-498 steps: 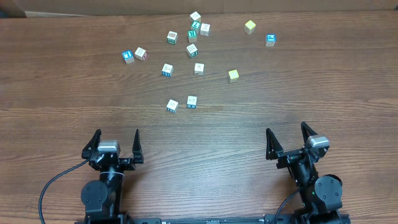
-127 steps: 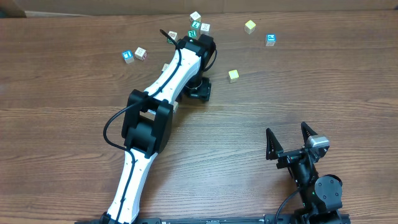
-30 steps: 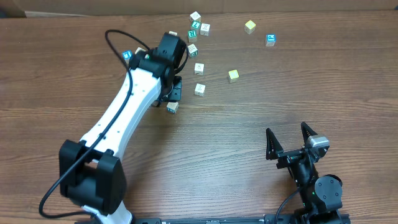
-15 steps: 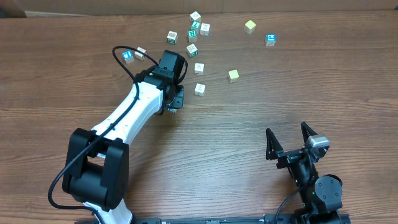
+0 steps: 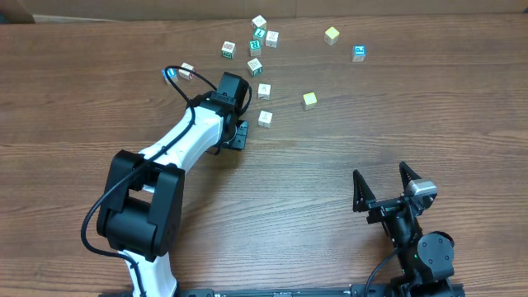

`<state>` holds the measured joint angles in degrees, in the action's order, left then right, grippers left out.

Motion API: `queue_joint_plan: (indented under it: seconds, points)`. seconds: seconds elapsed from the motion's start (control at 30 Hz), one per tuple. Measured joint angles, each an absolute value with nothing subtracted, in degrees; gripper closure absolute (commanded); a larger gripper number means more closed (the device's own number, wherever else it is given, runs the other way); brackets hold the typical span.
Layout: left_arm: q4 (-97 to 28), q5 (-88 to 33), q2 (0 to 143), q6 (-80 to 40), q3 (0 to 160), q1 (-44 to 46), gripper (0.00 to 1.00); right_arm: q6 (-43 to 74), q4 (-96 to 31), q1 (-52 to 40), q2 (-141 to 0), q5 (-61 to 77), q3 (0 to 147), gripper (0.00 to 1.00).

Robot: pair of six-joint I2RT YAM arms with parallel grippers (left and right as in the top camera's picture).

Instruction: Form a horizontal line

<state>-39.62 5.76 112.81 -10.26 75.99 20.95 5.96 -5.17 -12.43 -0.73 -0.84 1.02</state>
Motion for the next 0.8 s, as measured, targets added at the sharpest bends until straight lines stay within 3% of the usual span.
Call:
queue_joint_plan:
  seconds: [0.3,0.6,0.8]
  points:
    - [-39.18,5.32,112.81,-8.95,75.99,20.95,0.65,5.96,-5.15,-12.43,-0.73,-0.84,1.02,0.0]
    - [-39.35,5.34,112.79,-9.19,75.99,20.95,0.89,5.96,-5.1,-12.43,-0.73,-0.84,1.02,0.0]
    - [-43.35,5.34,112.77,-11.57,76.75,20.95,0.96,5.96,-5.13,-12.43,-0.73,-0.84,1.02,0.0]
